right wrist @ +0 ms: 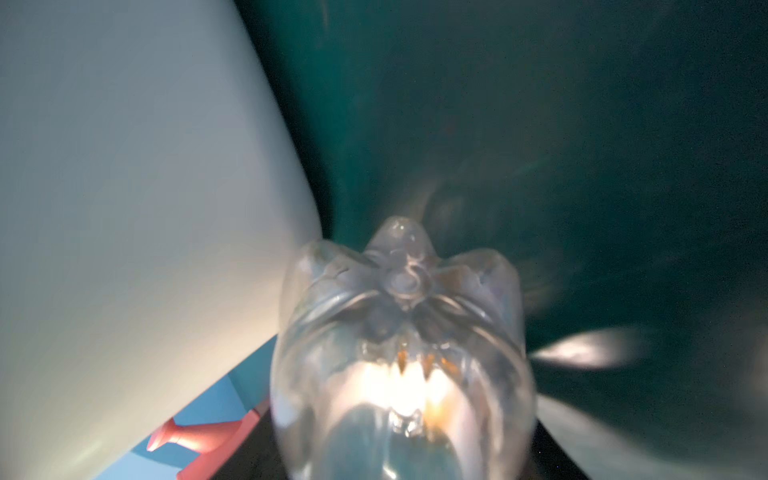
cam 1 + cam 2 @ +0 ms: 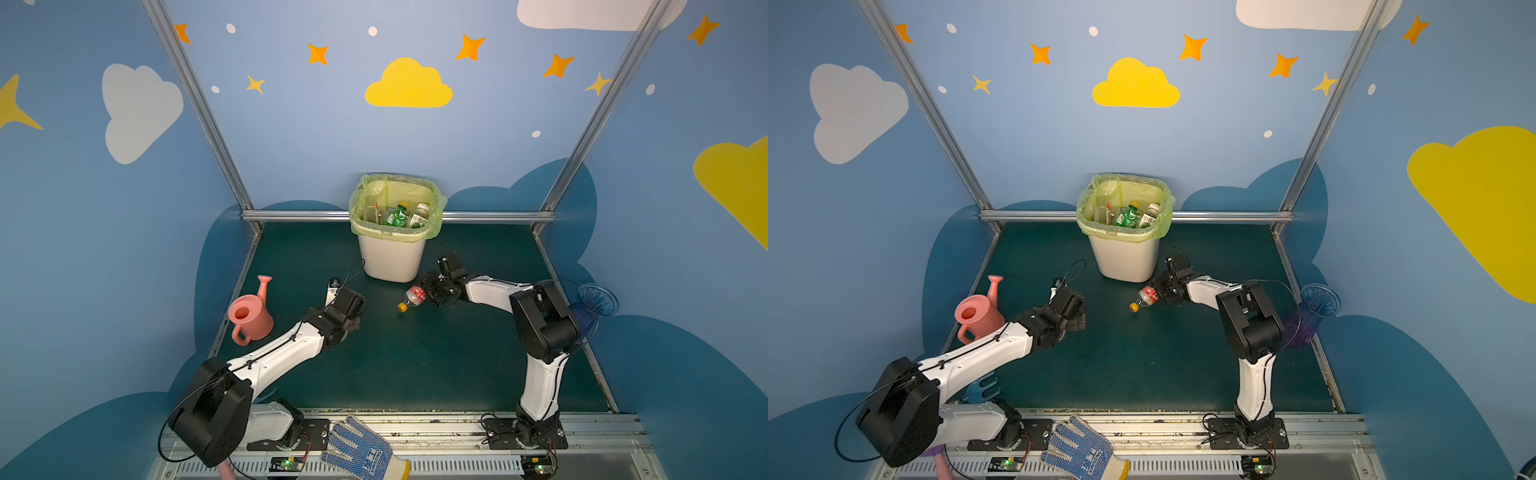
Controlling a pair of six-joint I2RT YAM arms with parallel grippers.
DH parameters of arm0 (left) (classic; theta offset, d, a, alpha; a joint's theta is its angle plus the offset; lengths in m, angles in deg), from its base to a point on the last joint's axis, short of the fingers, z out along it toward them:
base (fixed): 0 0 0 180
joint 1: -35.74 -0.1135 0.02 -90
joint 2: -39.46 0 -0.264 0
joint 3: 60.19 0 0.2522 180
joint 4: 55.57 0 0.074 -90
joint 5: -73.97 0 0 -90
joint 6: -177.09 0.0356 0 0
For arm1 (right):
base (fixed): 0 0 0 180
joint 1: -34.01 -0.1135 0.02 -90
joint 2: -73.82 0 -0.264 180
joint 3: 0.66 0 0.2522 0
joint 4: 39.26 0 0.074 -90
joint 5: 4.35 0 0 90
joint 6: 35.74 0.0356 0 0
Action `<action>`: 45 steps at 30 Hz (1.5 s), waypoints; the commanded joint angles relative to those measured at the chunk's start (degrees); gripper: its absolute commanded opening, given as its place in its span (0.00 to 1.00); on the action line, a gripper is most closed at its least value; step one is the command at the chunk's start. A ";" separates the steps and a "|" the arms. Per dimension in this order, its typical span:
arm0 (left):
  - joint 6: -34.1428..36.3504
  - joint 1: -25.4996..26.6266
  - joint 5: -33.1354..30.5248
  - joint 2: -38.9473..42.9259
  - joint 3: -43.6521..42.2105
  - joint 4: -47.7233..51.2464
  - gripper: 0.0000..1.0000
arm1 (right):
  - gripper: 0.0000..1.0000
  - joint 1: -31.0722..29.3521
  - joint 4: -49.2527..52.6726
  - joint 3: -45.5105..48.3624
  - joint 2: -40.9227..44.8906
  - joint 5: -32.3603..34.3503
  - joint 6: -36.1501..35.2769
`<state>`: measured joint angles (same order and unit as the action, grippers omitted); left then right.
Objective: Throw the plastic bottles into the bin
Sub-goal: 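Carry the red-label bottle with the right gripper and release it over the bin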
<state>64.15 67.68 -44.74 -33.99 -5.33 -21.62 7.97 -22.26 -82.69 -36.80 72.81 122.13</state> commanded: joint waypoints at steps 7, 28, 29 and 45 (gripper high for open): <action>-5.04 -5.31 3.20 4.04 -1.58 -0.71 1.00 | 0.46 10.47 11.52 -10.32 25.57 5.29 -22.91; -7.83 -8.60 4.91 7.74 -3.25 -1.37 1.00 | 0.64 1.12 22.75 -57.63 1.79 -5.79 -41.11; -7.87 -8.63 4.92 7.83 -3.11 -1.03 1.00 | 0.68 0.69 27.48 -64.25 -2.30 -6.75 -42.11; -8.58 -8.83 6.17 10.06 -4.46 -1.46 1.00 | 0.98 2.06 14.77 -44.20 23.21 7.21 -46.31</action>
<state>55.96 58.99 -38.64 -24.29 -10.07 -23.22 8.60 -4.14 -131.48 -15.23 77.20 76.41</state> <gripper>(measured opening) 0.998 0.980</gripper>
